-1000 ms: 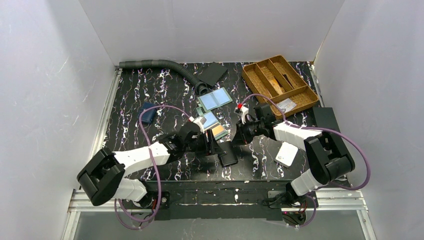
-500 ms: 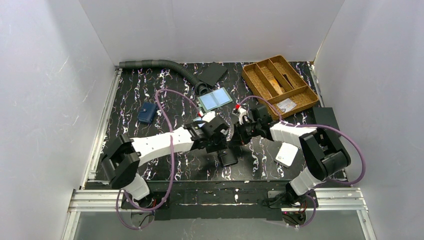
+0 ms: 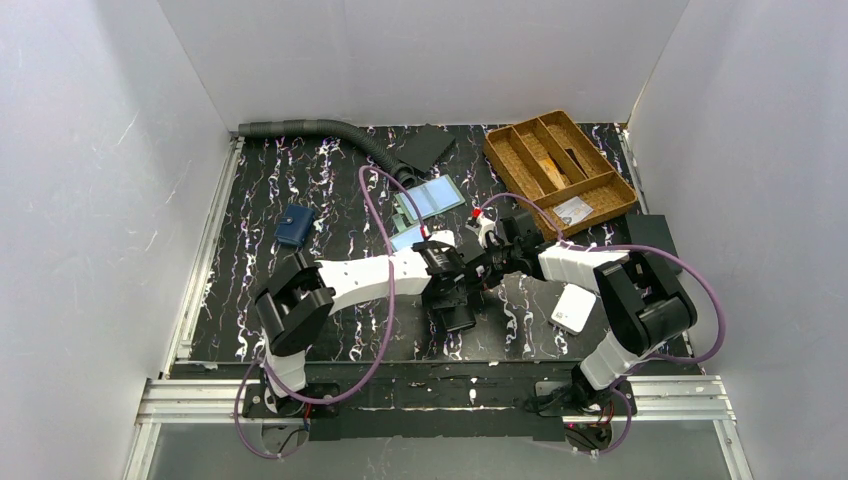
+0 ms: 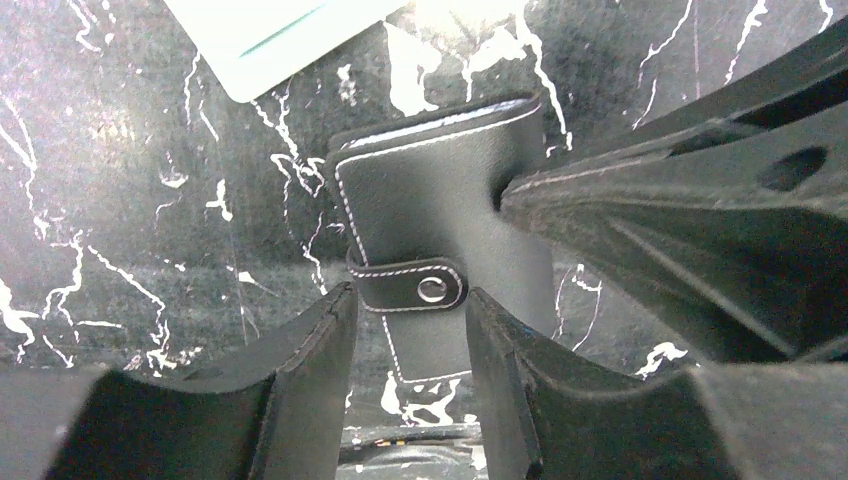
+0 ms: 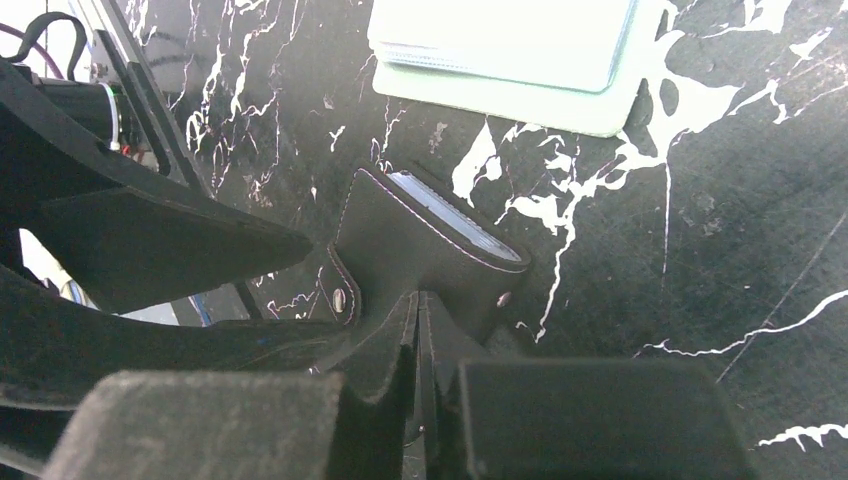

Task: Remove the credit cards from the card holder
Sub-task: Open the card holder at the center of the board.

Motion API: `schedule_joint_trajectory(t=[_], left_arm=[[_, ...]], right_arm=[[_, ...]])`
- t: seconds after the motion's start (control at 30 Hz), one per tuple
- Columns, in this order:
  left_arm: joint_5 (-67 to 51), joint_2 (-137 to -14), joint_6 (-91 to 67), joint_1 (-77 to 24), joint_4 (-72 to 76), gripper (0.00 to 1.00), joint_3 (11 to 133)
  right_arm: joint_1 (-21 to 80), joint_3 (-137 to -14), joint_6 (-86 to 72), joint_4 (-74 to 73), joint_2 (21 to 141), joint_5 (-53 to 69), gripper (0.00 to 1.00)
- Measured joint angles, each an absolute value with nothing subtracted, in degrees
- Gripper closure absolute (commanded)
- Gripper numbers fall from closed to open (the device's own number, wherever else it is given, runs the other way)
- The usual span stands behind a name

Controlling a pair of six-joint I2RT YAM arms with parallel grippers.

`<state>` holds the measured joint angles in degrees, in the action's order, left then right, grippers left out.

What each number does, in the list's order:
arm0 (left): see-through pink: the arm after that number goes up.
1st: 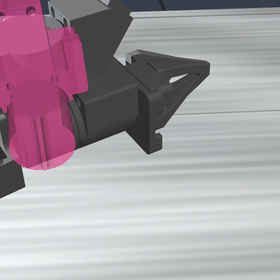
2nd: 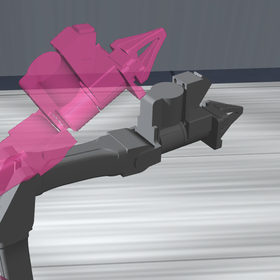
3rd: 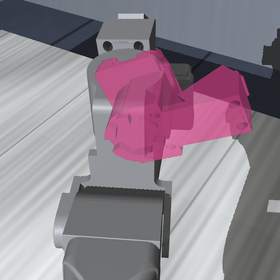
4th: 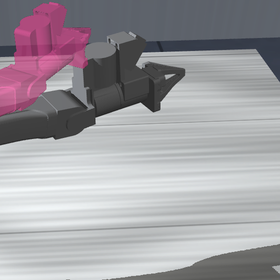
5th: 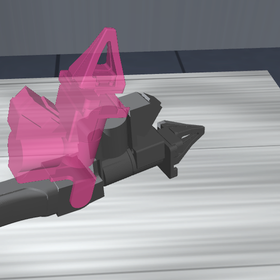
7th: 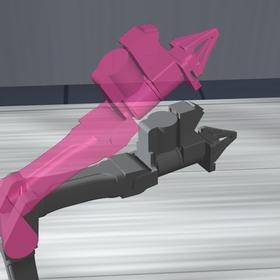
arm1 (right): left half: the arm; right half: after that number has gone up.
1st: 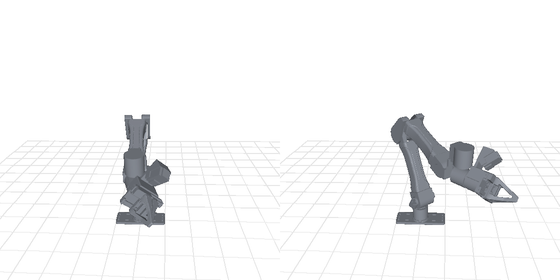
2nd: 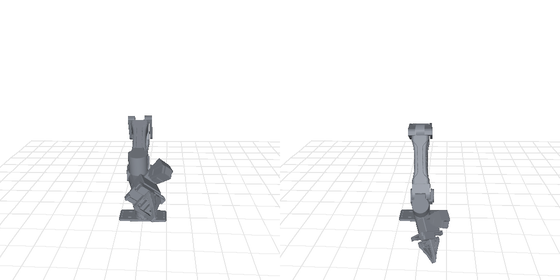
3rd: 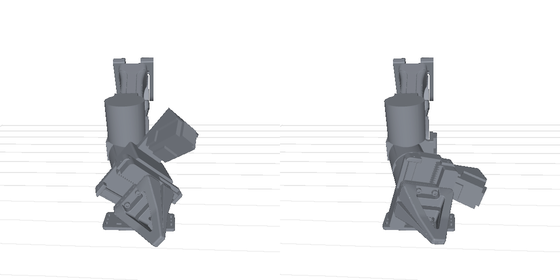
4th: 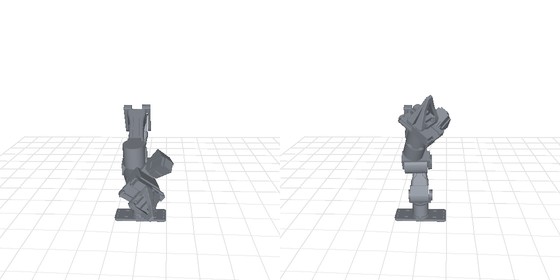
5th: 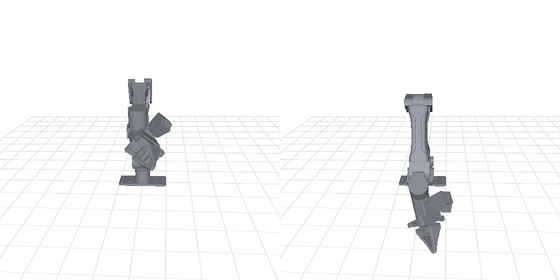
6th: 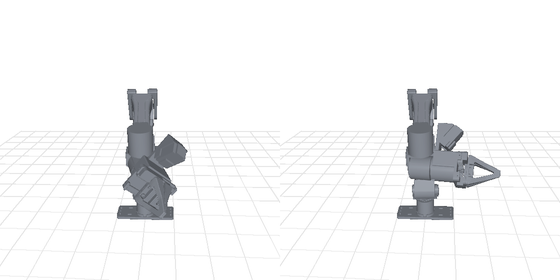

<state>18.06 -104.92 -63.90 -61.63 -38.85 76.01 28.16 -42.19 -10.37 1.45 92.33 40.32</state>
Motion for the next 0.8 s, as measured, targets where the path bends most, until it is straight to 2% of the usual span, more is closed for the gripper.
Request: schedule_joint_trajectory(t=[0.3, 0.43, 0.57, 0.8], left_arm=[[19.14, -109.1, -62.96, -61.63, -40.36, 0.61, 80.16], [19.42, -109.3, -62.83, -61.63, -41.19, 0.74, 80.31], [19.73, -109.3, -63.09, -61.63, -41.06, 0.98, 80.64], [20.91, -108.25, -63.55, -61.63, -40.23, 1.0, 79.42]], right_arm=[[28.12, -42.3, -11.05, 1.89, 92.92, 41.06, 0.91], [28.08, -42.52, -11.44, 1.85, 93.17, 41.08, 0.92], [28.1, -42.74, -11.62, 1.78, 93.47, 41.12, 0.94], [28.16, -43.53, -11.53, 0.75, 94.13, 41.04, 0.96]])
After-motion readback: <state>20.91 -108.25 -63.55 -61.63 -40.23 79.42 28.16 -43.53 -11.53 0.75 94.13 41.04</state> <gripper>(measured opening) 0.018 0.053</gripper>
